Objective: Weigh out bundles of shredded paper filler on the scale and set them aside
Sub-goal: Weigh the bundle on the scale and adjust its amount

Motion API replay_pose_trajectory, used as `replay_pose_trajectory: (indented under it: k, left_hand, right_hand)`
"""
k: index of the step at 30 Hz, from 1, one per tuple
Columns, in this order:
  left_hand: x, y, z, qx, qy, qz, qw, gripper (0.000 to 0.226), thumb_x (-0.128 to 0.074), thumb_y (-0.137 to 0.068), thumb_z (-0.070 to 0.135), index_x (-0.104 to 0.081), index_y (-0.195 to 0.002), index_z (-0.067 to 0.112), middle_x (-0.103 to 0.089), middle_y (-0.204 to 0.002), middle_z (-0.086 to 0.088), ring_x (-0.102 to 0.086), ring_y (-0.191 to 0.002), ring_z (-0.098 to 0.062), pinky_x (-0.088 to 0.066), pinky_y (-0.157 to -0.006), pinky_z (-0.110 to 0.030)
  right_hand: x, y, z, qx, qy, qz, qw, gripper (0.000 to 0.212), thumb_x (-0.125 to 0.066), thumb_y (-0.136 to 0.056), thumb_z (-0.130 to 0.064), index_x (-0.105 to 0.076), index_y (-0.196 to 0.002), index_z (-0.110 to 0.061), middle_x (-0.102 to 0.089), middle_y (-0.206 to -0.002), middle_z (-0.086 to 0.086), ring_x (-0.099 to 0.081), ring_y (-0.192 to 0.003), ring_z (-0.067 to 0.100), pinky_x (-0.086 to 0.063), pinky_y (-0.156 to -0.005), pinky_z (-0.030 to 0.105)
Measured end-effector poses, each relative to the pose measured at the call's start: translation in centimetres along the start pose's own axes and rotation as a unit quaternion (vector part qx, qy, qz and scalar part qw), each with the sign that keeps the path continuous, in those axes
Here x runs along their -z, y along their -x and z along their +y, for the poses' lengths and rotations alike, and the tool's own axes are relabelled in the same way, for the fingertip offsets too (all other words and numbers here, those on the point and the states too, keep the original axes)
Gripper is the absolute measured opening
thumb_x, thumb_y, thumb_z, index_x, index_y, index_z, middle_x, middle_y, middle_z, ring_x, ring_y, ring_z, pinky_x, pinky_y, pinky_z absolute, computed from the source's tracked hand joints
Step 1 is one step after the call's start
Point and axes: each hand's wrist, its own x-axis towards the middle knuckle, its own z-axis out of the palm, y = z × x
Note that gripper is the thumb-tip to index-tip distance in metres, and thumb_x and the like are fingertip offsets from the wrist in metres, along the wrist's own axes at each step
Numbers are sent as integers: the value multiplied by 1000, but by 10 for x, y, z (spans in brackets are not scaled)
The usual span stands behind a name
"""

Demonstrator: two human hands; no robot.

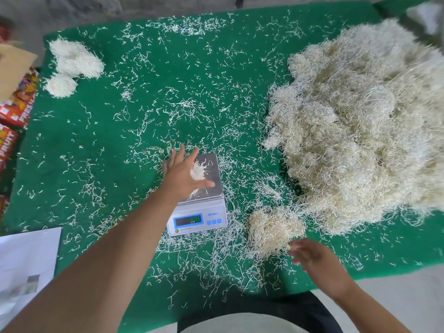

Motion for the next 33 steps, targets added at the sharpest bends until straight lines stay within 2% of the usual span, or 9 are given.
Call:
replay_pose_trajectory:
  k: [6, 12, 17, 21, 22, 25, 27, 31, 33]
  left_hand:
    - [-39, 7, 4, -2, -14, 55, 998, 82, -80, -79, 60, -49, -150, 35, -24, -168, 3, -12, -158, -17, -3, -124, -38]
    - [-62, 78, 19, -42, 16, 95, 994, 51, -76, -79, -6, -73, -126, 14, -64, -140, -4, -59, -132, -25, -41, -113, -30]
    - [-66, 137, 26, 21, 65, 60, 996, 46, -76, -77, 3, -71, -116, 26, -75, -109, -2, -69, -82, -22, -59, -73, -36]
    - [-42, 154, 60, 135, 314, 69, 937, 36, -67, -92, 12, -66, -105, 45, -72, -85, 6, -58, -55, -1, -50, -49, -25]
    - [-32, 154, 73, 171, 404, 91, 894, 35, -68, -90, 15, -67, -113, 42, -73, -92, 6, -61, -64, 1, -52, -56, -22]
    - [11, 149, 117, 243, 621, 108, 738, 79, -77, -68, 25, -52, -142, 16, -66, -131, -10, -64, -117, -31, -52, -98, -54]
    - [36, 151, 139, 218, 687, 115, 683, 84, -80, -54, 30, -58, -133, 12, -66, -127, -17, -61, -117, -44, -53, -88, -59]
    - [54, 175, 171, 179, 623, 123, 752, 30, -69, -65, 41, -66, -94, 49, -72, -92, 7, -70, -91, -19, -59, -75, -54]
    - [52, 193, 180, 108, 564, 114, 810, 29, -69, -66, 52, -68, -94, 49, -72, -88, 16, -69, -87, -6, -53, -78, -37]
  right_hand:
    - [5, 5, 11, -20, -6, 3, 1000, 16, -67, -103, -17, -72, -117, -21, -80, -98, -1, -76, -93, 17, -56, -96, 48]
    - [1, 7, 18, -34, -9, 2, 999, 15, -67, -102, -19, -72, -114, -27, -80, -97, -2, -76, -93, 17, -56, -97, 49]
    - [-4, 6, 8, -24, -7, -17, 1000, 17, -66, -103, -21, -72, -118, -24, -81, -97, -3, -77, -93, 14, -57, -96, 48]
    - [-9, 5, -24, -26, -107, -76, 991, 16, -62, -106, -29, -71, -118, -23, -80, -110, -3, -77, -96, 11, -61, -97, 48]
    - [-11, 4, -36, -34, -168, -101, 980, 23, -61, -106, -35, -70, -122, -21, -79, -116, -2, -77, -100, 13, -61, -98, 46]
    - [-23, 4, -77, -72, -380, -203, 899, 50, -57, -104, -54, -67, -133, -15, -76, -125, 9, -73, -117, 29, -59, -101, 50]
    - [-34, 8, -106, -103, -489, -254, 828, 63, -56, -101, -64, -65, -135, -12, -73, -123, 16, -67, -125, 39, -54, -105, 60]
    - [-48, 26, -155, -103, -634, -337, 689, 73, -54, -99, -70, -65, -134, -7, -71, -130, 23, -65, -126, 44, -54, -105, 60]
    - [-50, 33, -170, -76, -659, -323, 675, 73, -55, -97, -71, -74, -125, -6, -74, -124, 18, -72, -115, 35, -59, -95, 49]
